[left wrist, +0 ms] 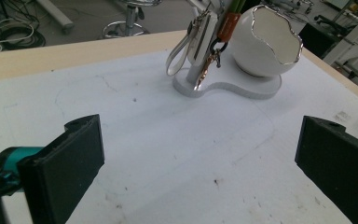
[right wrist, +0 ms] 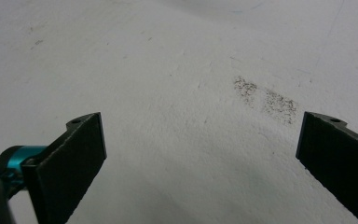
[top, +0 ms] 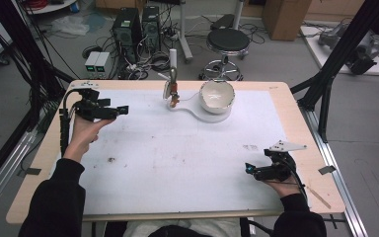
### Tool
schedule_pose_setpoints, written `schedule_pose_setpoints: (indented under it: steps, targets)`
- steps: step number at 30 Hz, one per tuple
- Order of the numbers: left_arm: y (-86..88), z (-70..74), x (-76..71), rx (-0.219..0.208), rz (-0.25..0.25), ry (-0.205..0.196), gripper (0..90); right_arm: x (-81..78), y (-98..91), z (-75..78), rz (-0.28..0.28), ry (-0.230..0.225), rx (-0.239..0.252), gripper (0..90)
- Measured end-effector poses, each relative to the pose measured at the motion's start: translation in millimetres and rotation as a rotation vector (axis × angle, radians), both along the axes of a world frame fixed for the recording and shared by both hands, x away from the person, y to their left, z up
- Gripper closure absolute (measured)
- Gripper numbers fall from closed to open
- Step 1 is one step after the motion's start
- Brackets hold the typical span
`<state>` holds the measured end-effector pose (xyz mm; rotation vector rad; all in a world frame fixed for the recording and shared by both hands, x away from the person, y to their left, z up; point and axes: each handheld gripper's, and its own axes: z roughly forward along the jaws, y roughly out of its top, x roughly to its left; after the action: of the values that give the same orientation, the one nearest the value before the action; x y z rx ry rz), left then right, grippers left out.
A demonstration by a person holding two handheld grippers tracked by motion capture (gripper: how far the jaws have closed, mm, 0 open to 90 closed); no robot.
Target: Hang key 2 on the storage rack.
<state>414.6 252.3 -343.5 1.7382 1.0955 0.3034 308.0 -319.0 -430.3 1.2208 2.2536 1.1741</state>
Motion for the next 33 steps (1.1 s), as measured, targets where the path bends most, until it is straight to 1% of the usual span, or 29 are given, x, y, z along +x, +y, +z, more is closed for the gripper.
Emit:
schedule_pose_setpoints:
  steps: [5, 7, 8, 11, 16, 20, 24, 25, 26, 30, 33]
  targets:
    - [10.9, -9.6, -8.8, 0.015, -0.009, 0.019, 1.7, -0.2, 0.6, -0.8, 0.004, 0.005, 0.000, 0.5]
    - [13.4, -13.6, -12.3, 0.034, -0.015, 0.034, 1.7, -0.1, 1.0, -1.4, 0.005, 0.004, -0.005, 0.5]
    - [14.4, -15.4, -14.4, 0.044, -0.016, 0.033, 1.7, -0.2, 1.2, -1.5, 0.003, 0.006, -0.008, 0.4]
    - [17.2, -19.3, -19.8, 0.043, -0.025, 0.041, 1.7, -0.1, 0.4, -1.3, -0.002, 0.000, -0.004, 0.4]
    - [19.2, -25.5, -31.8, 0.081, -0.047, 0.050, 1.7, -0.6, -0.1, -1.3, -0.002, 0.003, -0.007, 0.5]
    - [18.2, -26.8, -42.2, 0.102, -0.054, 0.036, 1.7, -0.2, -0.4, -1.3, -0.005, 0.000, -0.006, 0.5]
    - [20.4, -29.5, -52.1, 0.087, -0.043, 0.029, 1.7, 0.1, 0.8, -1.6, 0.000, 0.001, -0.011, 0.5]
    - [20.8, -30.0, -53.9, 0.086, -0.039, 0.026, 1.7, 0.1, 1.2, -1.5, 0.001, 0.002, -0.012, 0.4]
    - [21.6, -30.6, -57.1, 0.094, -0.038, 0.025, 1.7, 0.1, 1.2, -1.5, 0.001, 0.002, -0.013, 0.4]
    - [22.4, -33.0, -69.3, 0.122, -0.064, 0.015, 1.7, 0.1, 0.7, -2.0, 0.002, 0.003, -0.013, 0.5]
    - [24.5, -36.6, -79.3, 0.119, -0.080, -0.003, 1.7, -0.1, 0.1, -2.1, 0.000, 0.002, -0.016, 0.5]
